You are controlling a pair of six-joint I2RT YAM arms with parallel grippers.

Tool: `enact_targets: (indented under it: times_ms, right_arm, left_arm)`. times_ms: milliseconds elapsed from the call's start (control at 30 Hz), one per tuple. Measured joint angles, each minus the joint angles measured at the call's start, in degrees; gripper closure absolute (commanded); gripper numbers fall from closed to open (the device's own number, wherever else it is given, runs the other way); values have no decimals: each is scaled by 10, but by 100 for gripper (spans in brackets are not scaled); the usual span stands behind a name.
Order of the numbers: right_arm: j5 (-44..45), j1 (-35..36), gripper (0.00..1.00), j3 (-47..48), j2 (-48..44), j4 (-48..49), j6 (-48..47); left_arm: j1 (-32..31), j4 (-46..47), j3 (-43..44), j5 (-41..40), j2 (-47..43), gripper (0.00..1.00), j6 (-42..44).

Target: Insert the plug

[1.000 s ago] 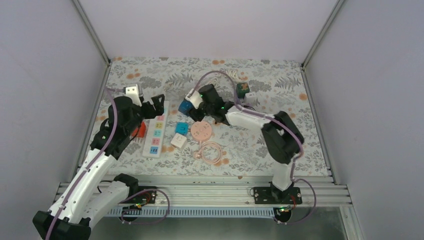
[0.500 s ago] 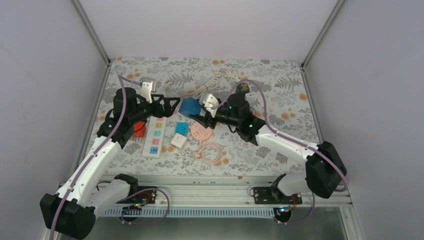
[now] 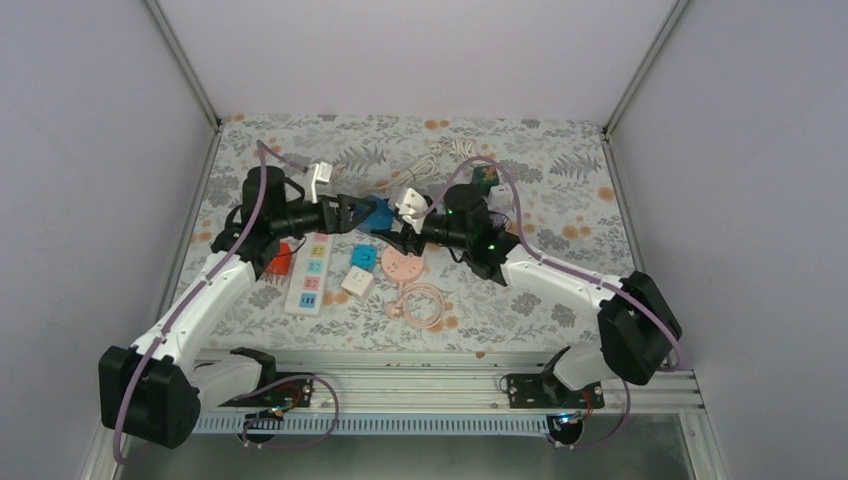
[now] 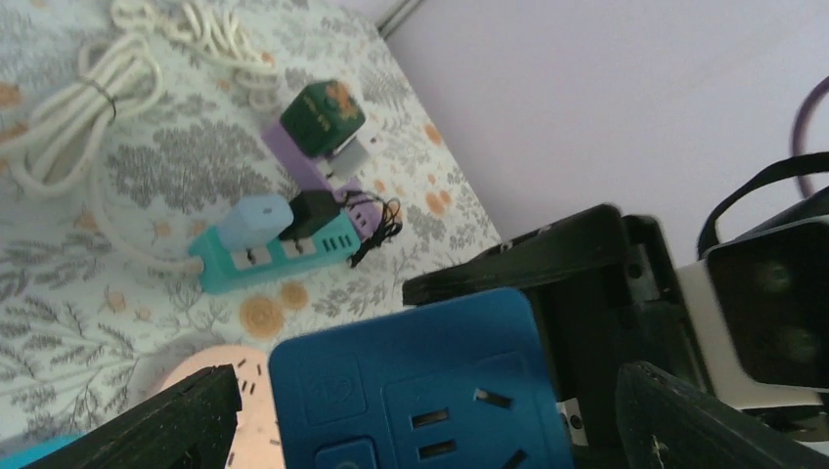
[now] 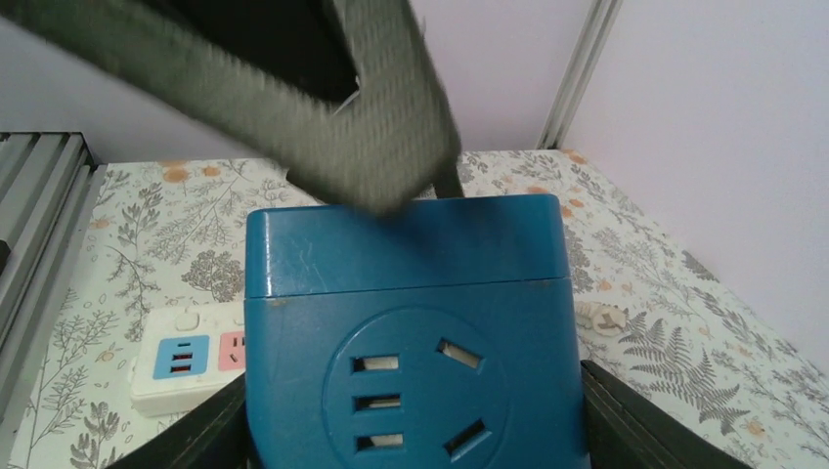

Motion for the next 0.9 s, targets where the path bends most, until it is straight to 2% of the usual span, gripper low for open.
enact_targets:
  times_ms: [100, 333, 467, 533, 633, 767, 900]
  right_arm:
    - [8, 4, 51, 26, 27, -12, -5]
    - [30, 8, 51, 43, 50, -25, -10]
    - [37, 8, 50, 43, 56, -26, -15]
    - [38, 8, 44, 43, 57, -25, -14]
    - [41, 8, 16, 44, 57, -25, -10]
    - [52, 8, 10, 46, 57, -28, 12]
    - [78, 8, 4, 43, 50, -32, 56]
  left_arm:
    - [0, -11, 0, 12, 28, 9, 0]
    - [0, -43, 12, 36, 78, 37, -2]
    - [0, -43, 15, 42, 88, 43, -15]
    - [0, -46, 19, 42, 92, 48, -14]
    - [0, -50, 22, 42, 93, 50, -12]
    - [0, -78, 38, 9, 95, 50, 13]
    - [0, -128, 79, -77, 98, 50, 76]
